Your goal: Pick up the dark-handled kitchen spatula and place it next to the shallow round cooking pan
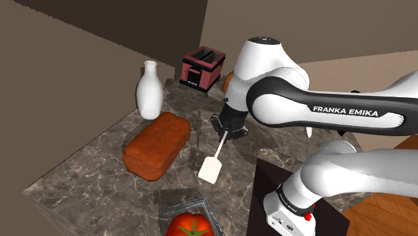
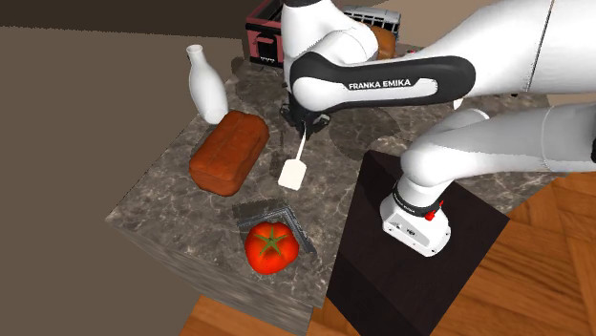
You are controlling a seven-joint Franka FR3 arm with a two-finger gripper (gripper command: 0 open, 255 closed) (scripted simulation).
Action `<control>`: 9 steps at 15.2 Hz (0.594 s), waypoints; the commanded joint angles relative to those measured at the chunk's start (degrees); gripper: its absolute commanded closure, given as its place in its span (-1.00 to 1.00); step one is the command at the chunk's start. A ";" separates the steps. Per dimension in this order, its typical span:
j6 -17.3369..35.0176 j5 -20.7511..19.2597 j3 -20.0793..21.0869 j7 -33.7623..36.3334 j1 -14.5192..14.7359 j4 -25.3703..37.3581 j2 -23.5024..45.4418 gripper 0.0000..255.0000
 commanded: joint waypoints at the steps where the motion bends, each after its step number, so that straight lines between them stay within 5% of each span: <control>1: -1.16 -0.74 -3.31 -2.94 0.55 -3.41 -3.97 1.00; 9: -6.41 -8.04 -15.82 -13.92 -2.01 -12.70 -17.28 1.00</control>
